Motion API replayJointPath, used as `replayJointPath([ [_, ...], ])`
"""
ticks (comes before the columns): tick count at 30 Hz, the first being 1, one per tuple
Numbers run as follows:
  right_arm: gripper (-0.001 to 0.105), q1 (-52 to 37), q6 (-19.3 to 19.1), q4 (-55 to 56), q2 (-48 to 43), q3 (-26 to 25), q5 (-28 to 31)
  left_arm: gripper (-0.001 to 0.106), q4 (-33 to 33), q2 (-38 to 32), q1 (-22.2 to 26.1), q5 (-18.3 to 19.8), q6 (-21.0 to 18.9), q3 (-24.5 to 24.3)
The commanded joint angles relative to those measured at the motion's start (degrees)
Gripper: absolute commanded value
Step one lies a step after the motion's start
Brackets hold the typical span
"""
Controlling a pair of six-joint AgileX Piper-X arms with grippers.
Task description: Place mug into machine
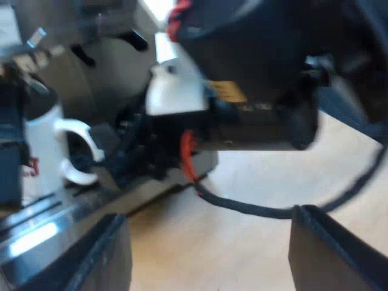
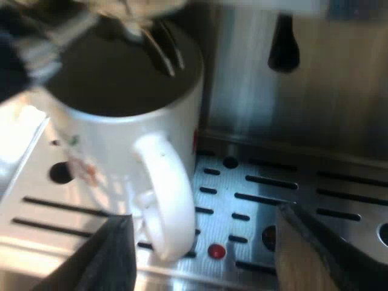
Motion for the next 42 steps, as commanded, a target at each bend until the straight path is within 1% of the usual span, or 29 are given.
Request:
replayJointPath([
  [1, 0.054, 1.5, -0.7, 3.4, -2.6, -0.5, -0.6, 0.058, -0.9, 0.0, 0.0, -0.9, -0.6, -1.2],
  [4, 0.054, 3.3, 0.1, 6.9, -4.9, -0.5, -0.6, 0.058, -0.1, -0.1, 0.0, -0.9, -0.6, -2.4],
  [6, 0.054, 4.7, 2.1, 9.3, -6.7, -0.5, -0.6, 0.058, 2.1, -0.1, 0.0, -1.5, 0.4, -3.9],
  [8, 0.054, 5.7, 3.2, 10.8, -8.2, -0.5, -0.6, 0.058, 4.2, -0.1, 0.0, -2.3, 1.2, -5.3],
  [10, 0.054, 6.5, 3.2, 11.7, -9.7, -0.5, -0.2, 0.058, 5.9, -0.1, 0.0, -3.0, 2.1, -6.5],
  [15, 0.054, 9.0, 3.2, 15.1, -13.9, -0.5, 0.0, 0.058, 10.6, -0.2, 0.0, -3.0, 3.0, -10.6],
  [19, 0.054, 11.0, 3.2, 16.2, -16.2, -0.5, 1.5, 0.058, 13.2, -1.6, 0.0, -3.6, 3.8, -12.5],
  [21, 0.054, 12.1, 3.1, 16.2, -17.5, -0.5, 1.5, 0.058, 14.1, -3.1, 0.0, -5.0, 3.8, -12.9],
  [22, 0.054, 12.3, 3.1, 16.2, -17.8, -0.5, 1.5, 0.058, 14.2, -3.4, 0.0, -5.0, 3.8, -12.9],
  [23, 0.054, 12.6, 3.1, 16.2, -18.3, -0.5, 1.5, 0.058, 14.7, -3.8, 0.0, -4.0, 3.8, -12.9],
  [24, 0.054, 12.9, 3.1, 16.2, -18.7, -0.5, 1.5, 0.058, 15.0, -3.9, 0.0, -2.3, 3.2, -12.9],
  [26, 0.054, 12.9, 3.0, 16.2, -18.9, -0.5, 1.5, 0.058, 15.1, -3.8, 0.0, -1.4, 1.7, -12.8],
  [30, 0.054, 12.9, 2.7, 16.2, -18.9, -0.5, 1.4, 0.058, 13.8, -3.2, 0.0, -4.4, 2.5, -12.7],
  [32, 0.054, 12.9, 2.7, 15.9, -18.9, -0.5, 1.4, 0.058, 12.7, -2.7, 0.0, -4.8, 2.7, -12.7],
  [40, 0.054, 12.9, 2.7, 15.9, -18.9, -0.5, 1.4, 0.058, 8.9, 1.5, 0.1, -4.8, 3.2, -12.7],
  [41, 0.054, 12.9, 2.7, 15.8, -18.9, -0.5, 1.4, 0.058, 8.4, 1.8, 0.5, -4.8, 3.2, -12.7],
  [42, 0.054, 12.9, 2.7, 15.8, -18.9, -0.5, 1.4, 0.058, 7.5, 2.1, 1.9, -4.6, 3.2, -12.7],
])
